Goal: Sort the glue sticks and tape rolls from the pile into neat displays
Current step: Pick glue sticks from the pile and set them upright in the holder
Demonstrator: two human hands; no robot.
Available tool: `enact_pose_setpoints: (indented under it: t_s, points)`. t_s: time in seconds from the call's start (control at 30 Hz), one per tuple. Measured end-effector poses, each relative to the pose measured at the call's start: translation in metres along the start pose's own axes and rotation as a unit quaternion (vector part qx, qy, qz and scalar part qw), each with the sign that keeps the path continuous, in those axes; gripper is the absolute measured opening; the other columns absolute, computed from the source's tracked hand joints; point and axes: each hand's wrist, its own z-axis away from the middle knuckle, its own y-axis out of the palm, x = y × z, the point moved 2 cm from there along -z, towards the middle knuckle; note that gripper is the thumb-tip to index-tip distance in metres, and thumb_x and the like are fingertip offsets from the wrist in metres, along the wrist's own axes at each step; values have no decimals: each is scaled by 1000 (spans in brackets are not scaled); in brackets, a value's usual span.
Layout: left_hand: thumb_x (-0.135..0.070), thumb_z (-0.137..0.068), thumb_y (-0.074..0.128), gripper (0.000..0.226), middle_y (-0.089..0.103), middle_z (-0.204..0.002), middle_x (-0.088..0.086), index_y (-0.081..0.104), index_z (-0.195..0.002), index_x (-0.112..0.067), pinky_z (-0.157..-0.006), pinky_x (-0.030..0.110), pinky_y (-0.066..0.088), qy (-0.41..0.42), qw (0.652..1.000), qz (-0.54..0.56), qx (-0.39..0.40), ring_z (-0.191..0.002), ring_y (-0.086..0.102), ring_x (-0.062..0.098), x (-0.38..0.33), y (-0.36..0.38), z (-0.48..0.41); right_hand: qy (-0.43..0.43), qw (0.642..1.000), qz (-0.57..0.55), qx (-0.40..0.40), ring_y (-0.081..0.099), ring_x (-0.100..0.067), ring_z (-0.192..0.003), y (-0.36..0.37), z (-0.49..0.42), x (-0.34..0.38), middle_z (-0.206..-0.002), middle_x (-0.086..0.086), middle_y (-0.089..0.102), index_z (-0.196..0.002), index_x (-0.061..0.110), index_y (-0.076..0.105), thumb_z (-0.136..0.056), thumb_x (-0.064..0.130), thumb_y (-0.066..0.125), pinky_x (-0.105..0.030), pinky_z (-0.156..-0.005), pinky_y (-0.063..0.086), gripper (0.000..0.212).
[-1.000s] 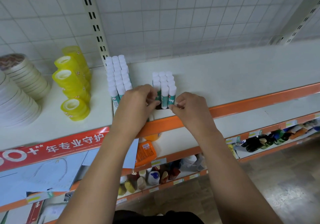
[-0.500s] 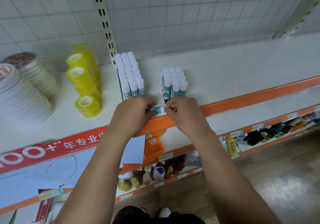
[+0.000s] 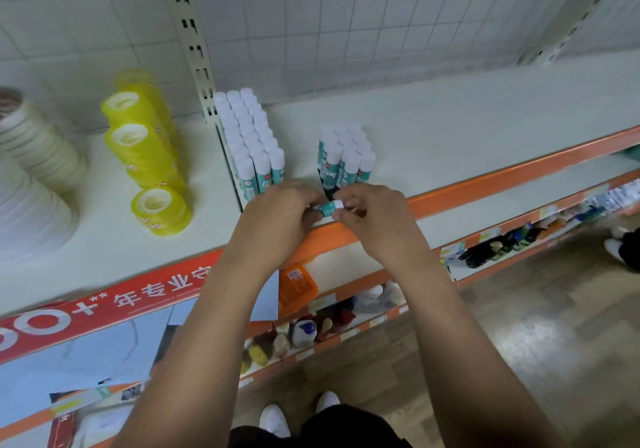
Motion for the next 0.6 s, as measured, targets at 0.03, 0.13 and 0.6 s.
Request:
enact_pose_setpoints:
  t_s: [0.03,0.13,0.6]
  points:
    - [-18,-90,64,20,67,-104,0,71,-109,-21,-80,38,49,-5,1000,2,2,-96,60,21,-1,0,0,-1,1000,-3,9,60,-3,-82,-1,0,0,-96,3,69,-111,15,70,-86,17,72,6,-67,35,24]
    - [-23,-89,67,21,67,-106,-1,71,-109,-21,-82,35,49,-29,999,22,-14,-96,60,18,2,-3,-1,6,1000,-8,18,56,-3,-87,-8,-3,-5,-104,-2,70,-112,13,70,-88,16,70,7,-69,34,23]
    - [-12,-77,79,20,67,-89,0,71,-96,-15,-80,28,52,-81,980,74,-164,-78,62,13,-27,-26,-27,13,998,54,-13,64,-25,-85,-30,-32,-28,-88,-10,70,-90,2,68,-84,25,74,-37,-75,53,24]
